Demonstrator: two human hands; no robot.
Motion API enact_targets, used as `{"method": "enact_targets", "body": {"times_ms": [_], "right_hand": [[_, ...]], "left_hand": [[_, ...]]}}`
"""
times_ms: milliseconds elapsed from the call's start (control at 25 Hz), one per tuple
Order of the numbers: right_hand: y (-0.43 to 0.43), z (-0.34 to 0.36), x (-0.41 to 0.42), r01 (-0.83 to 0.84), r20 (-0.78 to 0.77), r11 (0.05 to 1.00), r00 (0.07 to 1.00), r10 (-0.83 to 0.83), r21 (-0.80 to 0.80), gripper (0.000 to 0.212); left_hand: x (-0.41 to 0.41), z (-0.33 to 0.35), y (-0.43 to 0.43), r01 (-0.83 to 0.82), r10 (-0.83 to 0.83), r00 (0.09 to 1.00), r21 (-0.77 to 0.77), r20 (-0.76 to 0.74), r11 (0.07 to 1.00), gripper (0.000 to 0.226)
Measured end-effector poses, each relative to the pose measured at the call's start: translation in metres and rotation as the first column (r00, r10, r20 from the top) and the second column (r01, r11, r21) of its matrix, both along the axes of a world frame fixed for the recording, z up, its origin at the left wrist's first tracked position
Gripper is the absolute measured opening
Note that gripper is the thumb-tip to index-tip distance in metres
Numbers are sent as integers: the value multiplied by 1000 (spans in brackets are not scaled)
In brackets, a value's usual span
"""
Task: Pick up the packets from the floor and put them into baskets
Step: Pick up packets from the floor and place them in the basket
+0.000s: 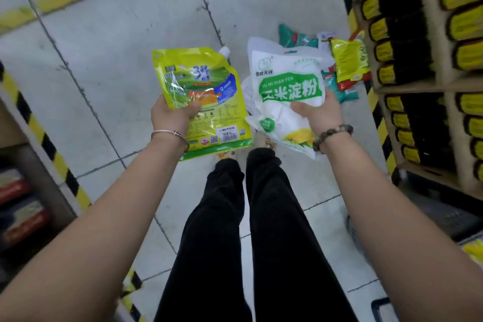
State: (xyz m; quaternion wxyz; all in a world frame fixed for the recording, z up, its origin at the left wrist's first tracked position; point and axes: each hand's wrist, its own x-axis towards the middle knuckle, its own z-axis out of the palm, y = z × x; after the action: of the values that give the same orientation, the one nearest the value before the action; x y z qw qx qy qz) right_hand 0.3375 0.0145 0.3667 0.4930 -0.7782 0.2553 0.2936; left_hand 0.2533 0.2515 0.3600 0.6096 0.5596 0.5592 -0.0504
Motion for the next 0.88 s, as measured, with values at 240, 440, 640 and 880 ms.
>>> {"method": "enact_targets", "body": {"times_ms": [240,440,640,880], "right_hand": [[-72,164,-47,231,114,971,965,-237,63,31],[-147,247,-91,494,202,859,835,-512,133,45],[-246,290,-162,669,257,725,680,-687,166,27],[-383,303,-285,862,304,506,474,-826,32,45]], "left_hand": [[19,163,-58,283,-283,953,9,108,959,33],[40,254,-136,513,-516,817,84,257,854,36],[33,294,-250,721,-717,618,130,323,680,31],[-28,305,-428,888,-852,383,111,357,446,38]]}}
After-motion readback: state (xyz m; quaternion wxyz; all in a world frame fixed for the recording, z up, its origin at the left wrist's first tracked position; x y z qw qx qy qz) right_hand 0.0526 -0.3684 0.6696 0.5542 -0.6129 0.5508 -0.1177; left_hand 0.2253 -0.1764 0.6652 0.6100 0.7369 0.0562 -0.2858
